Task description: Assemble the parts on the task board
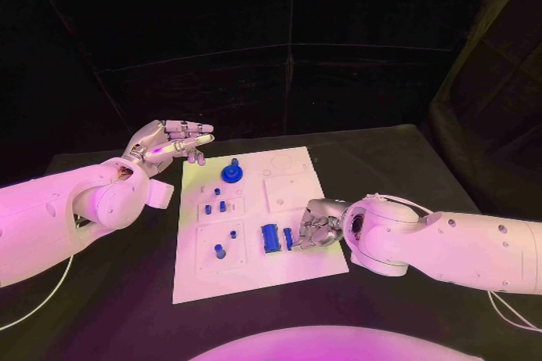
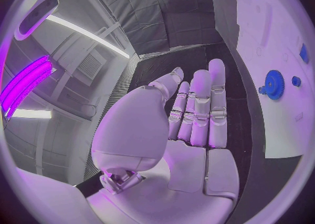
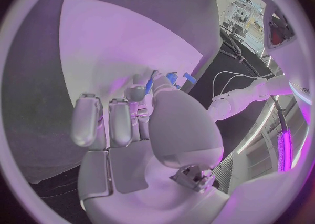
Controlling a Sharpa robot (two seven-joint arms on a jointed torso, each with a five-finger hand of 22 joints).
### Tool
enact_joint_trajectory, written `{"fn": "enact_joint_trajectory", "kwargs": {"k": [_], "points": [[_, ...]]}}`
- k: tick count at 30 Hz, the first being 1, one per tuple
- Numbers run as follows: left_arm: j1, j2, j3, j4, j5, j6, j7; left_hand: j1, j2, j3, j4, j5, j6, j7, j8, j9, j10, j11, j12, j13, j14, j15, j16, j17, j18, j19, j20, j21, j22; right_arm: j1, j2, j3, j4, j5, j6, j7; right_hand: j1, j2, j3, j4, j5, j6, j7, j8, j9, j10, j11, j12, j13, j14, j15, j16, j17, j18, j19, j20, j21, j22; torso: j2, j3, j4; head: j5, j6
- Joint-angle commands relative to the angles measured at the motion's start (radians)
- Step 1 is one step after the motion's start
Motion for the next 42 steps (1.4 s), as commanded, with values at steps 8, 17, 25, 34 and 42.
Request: {"fn": "enact_joint_trajectory", "kwargs": {"k": [8,17,25,34,42], "points": [[0.001,-0.001,0.001,-0.002,0.003,0.011,0.002,-0.003,0.006,-0.003,-0.001,0.000,-0.003,0.004,0.005,0.000,-0.006,-0.002,0.005,-0.001,-0.007,0.003,-0.001,-0.001,0.006,0.002,0.002,-0.006,-0.001,0.001,-0.036,-0.001,0.013,0.074,-0.090,0.123,-0.009,0.000,-0.038,0.010,0.017,-0.036,0.008,-0.024,-0.005,-0.016,0.007,-0.018,-0.010,0.051,0.005,-0.010,-0.005,-0.010,-0.013,0.005,-0.011,-0.009,-0.003,0.0003,-0.0008,0.002,0.011],[0.001,-0.001,0.000,-0.007,0.025,0.010,0.006,-0.009,0.005,-0.007,0.003,-0.001,-0.004,0.003,0.006,-0.001,-0.008,-0.002,0.009,-0.002,-0.012,0.004,-0.005,-0.006,0.006,0.000,0.002,-0.010,-0.004,0.017,-0.091,0.000,-0.060,0.485,-0.146,0.548,0.069,0.025,-0.049,-0.022,0.019,-0.094,0.032,-0.044,-0.005,-0.158,0.027,-0.261,-0.193,-0.003,0.021,-0.170,-0.178,0.029,-0.132,0.019,-0.130,-0.187,-0.021,-0.0081,0.0066,0.002,0.036],[-0.001,0.018,-0.010,-0.039,0.078,0.012,0.028,-0.028,-0.001,-0.023,0.022,0.002,-0.003,0.003,0.013,-0.001,0.007,0.007,-0.021,-0.025,-0.163,0.028,-0.289,-0.150,0.000,-0.140,0.023,-0.170,-0.105,0.051,-0.023,0.007,-0.280,0.923,-0.115,0.853,0.217,0.064,-0.001,-0.069,-0.035,-0.166,0.104,-0.105,-0.049,-0.336,0.121,-0.643,-0.554,-0.416,0.137,-0.954,-0.765,0.076,-0.557,0.114,-0.730,-0.741,-0.060,-0.0245,0.0194,0.013,0.108],[-0.004,0.046,-0.014,-0.101,0.128,-0.017,0.063,-0.029,-0.003,-0.058,0.044,-0.002,-0.021,-0.011,-0.026,-0.003,0.037,0.052,-0.163,-0.028,-0.227,0.108,-0.679,-0.336,0.000,-0.340,0.115,-0.452,-0.319,0.057,0.115,0.051,-0.524,1.088,-0.089,0.976,0.182,0.093,0.007,-0.149,-0.083,-0.160,0.116,-0.132,-0.145,-0.294,0.155,-0.804,-0.865,-0.403,0.185,-1.235,-1.073,0.095,-0.486,0.190,-1.044,-0.981,-0.077,-0.0254,0.0220,0.039,0.189],[-0.016,0.088,-0.015,-0.149,0.169,-0.086,0.088,-0.015,0.008,-0.083,0.045,-0.001,-0.009,-0.005,-0.043,-0.002,0.049,0.063,-0.228,-0.027,-0.238,0.129,-0.799,-0.401,0.009,-0.381,0.146,-0.526,-0.397,0.057,0.181,0.064,-0.619,1.115,-0.067,1.016,0.153,0.114,0.006,-0.198,-0.081,-0.142,0.115,-0.134,-0.183,-0.255,0.151,-0.825,-0.949,-0.334,0.181,-1.278,-1.159,0.099,-0.405,0.176,-1.112,-1.047,-0.079,-0.0191,0.0319,0.054,0.221]]}}
